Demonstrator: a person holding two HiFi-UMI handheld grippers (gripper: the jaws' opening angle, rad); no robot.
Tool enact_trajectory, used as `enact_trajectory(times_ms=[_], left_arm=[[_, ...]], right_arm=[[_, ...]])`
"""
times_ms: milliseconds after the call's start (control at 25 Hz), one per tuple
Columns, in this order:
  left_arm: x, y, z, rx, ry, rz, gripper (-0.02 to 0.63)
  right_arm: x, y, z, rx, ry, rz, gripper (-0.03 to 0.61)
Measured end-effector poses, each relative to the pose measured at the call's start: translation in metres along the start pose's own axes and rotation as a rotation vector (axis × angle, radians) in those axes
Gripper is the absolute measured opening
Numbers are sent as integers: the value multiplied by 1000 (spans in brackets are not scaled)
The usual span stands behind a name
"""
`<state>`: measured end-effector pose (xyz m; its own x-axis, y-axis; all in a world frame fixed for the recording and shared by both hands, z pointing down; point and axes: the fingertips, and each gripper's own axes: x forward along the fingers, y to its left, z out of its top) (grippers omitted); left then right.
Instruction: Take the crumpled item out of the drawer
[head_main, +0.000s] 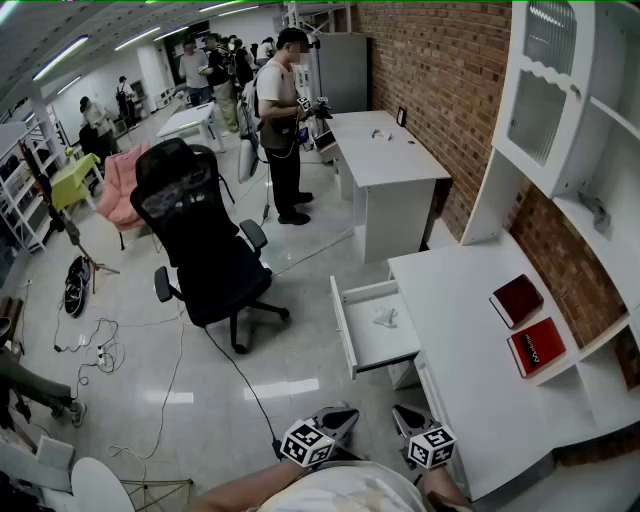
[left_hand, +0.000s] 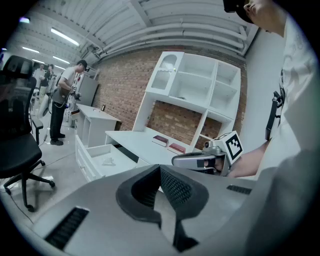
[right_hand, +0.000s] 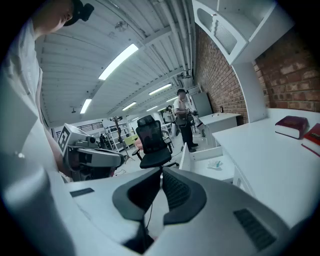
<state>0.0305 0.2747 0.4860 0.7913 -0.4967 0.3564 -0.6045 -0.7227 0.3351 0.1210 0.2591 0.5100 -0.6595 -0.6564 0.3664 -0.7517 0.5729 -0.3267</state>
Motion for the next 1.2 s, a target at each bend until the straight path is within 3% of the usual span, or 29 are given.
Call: enact_trajectory(times_ms=[1200], left_arm=[[-7,8,1,12,14,20,20]], right_arm=[[4,3,-11,37,2,-8,33]])
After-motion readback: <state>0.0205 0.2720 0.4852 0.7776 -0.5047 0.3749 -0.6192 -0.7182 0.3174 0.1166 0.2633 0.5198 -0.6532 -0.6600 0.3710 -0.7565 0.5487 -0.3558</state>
